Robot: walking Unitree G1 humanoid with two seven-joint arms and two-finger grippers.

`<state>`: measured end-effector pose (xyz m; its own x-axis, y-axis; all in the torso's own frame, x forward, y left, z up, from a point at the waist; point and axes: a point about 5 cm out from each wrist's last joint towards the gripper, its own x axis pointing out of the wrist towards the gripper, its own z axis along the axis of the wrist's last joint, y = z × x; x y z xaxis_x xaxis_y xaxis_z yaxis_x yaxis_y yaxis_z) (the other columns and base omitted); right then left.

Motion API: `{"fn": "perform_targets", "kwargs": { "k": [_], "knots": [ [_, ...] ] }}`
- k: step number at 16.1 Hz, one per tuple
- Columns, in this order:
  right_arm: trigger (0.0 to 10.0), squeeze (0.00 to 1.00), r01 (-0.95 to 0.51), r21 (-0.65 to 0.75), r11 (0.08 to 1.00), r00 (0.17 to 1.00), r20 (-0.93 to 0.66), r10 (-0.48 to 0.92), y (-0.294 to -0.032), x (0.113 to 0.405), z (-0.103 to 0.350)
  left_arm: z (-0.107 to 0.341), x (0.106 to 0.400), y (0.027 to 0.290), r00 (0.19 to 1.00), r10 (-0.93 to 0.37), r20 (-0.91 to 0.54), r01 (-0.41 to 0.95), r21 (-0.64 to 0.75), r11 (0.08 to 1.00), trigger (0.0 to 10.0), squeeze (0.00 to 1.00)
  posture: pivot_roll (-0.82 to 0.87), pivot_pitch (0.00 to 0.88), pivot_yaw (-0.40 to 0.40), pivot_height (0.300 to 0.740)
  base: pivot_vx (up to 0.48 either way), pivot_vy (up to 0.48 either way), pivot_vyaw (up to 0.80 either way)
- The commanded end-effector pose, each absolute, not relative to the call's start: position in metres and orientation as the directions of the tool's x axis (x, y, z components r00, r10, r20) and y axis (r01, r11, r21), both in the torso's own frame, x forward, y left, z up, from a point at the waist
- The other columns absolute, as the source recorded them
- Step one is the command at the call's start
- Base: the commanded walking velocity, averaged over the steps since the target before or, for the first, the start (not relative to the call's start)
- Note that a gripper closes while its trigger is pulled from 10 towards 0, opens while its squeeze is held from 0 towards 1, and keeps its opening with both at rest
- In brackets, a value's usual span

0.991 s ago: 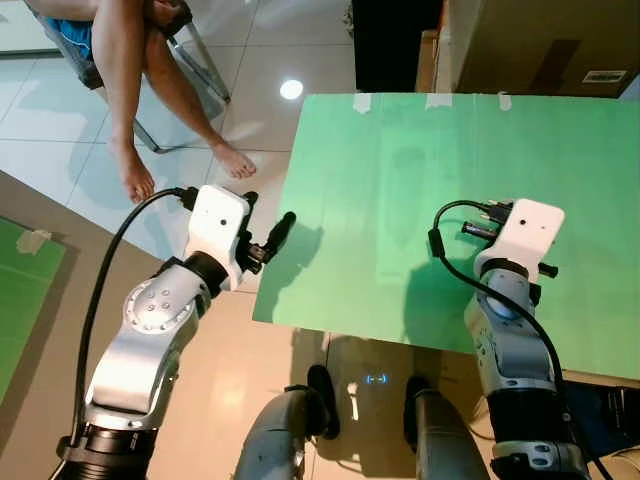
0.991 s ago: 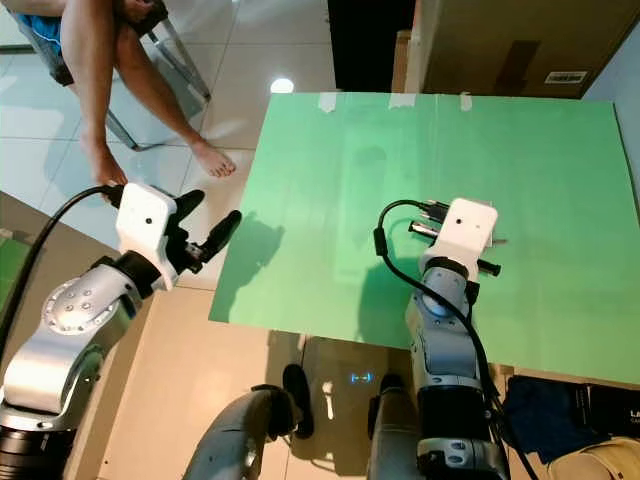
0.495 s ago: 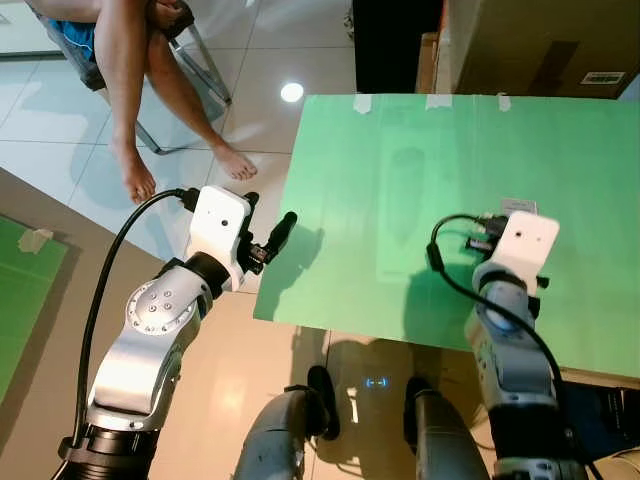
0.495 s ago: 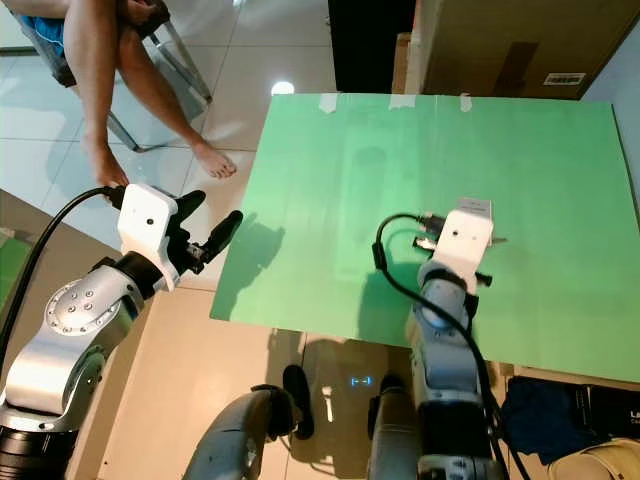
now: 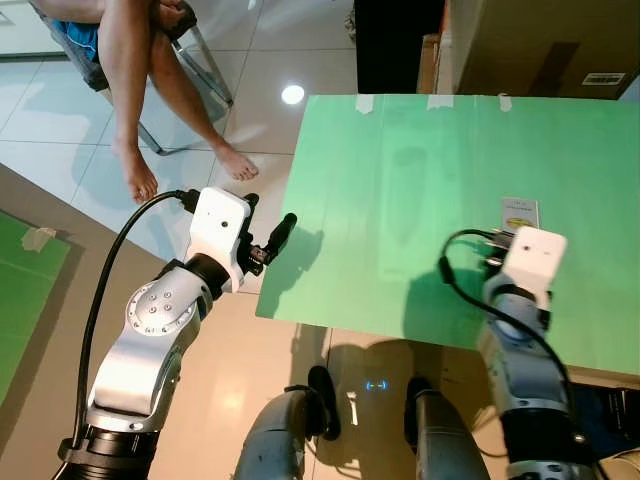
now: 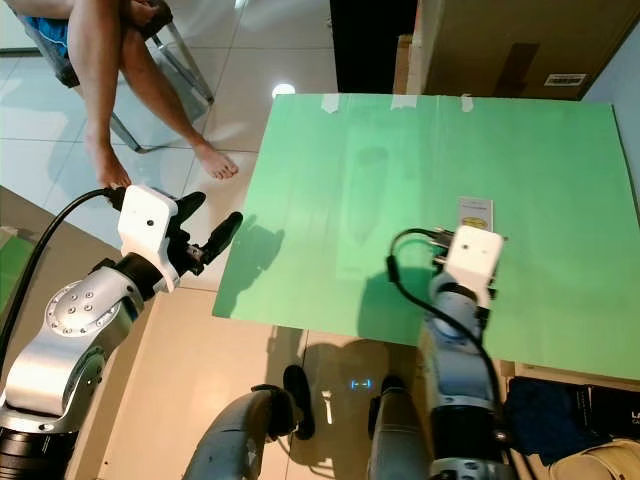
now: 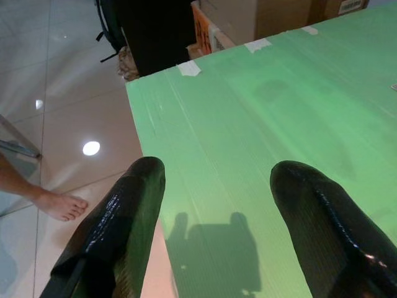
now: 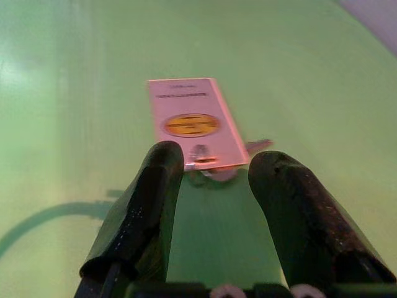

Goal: Hang keys on a hook

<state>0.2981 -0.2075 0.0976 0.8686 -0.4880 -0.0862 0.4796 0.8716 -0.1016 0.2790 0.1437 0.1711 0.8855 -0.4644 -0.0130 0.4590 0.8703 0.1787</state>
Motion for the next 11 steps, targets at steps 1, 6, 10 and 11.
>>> {"fn": "perform_targets", "kwargs": {
  "k": [1, 6, 10, 11],
  "knots": [
    [10.0, 0.00, 0.484, -0.121, 0.866, 0.858, -0.128, -0.498, -0.208, 0.292, 0.085, 0.166, 0.275, 0.147, 0.888, -0.459, -0.036, 0.457, 0.184, 0.870, 10.0, 0.00, -0.05, 0.340, 0.166, 0.740, 0.000, 0.000, 0.00],
    [10.0, 0.00, 0.489, -0.141, 0.861, 0.852, -0.135, -0.506, -0.214, 0.292, 0.080, 0.163, 0.267, 0.145, 0.866, -0.497, -0.061, 0.499, 0.174, 0.849, 10.0, 0.00, -0.04, 0.347, 0.178, 0.740, 0.000, 0.000, 0.00],
    [10.0, 0.00, 0.491, -0.150, 0.858, 0.851, -0.127, -0.509, -0.217, 0.297, 0.082, 0.159, 0.258, 0.136, 0.815, -0.572, -0.090, 0.578, 0.185, 0.795, 10.0, 0.00, -0.04, 0.345, 0.184, 0.740, 0.000, 0.000, 0.00],
    [10.0, 0.00, 0.491, -0.152, 0.858, 0.851, -0.126, -0.510, -0.219, 0.298, 0.081, 0.160, 0.257, 0.136, 0.814, -0.573, -0.090, 0.579, 0.185, 0.794, 10.0, 0.00, -0.04, 0.345, 0.184, 0.740, 0.000, 0.000, 0.00]
  ]
}}
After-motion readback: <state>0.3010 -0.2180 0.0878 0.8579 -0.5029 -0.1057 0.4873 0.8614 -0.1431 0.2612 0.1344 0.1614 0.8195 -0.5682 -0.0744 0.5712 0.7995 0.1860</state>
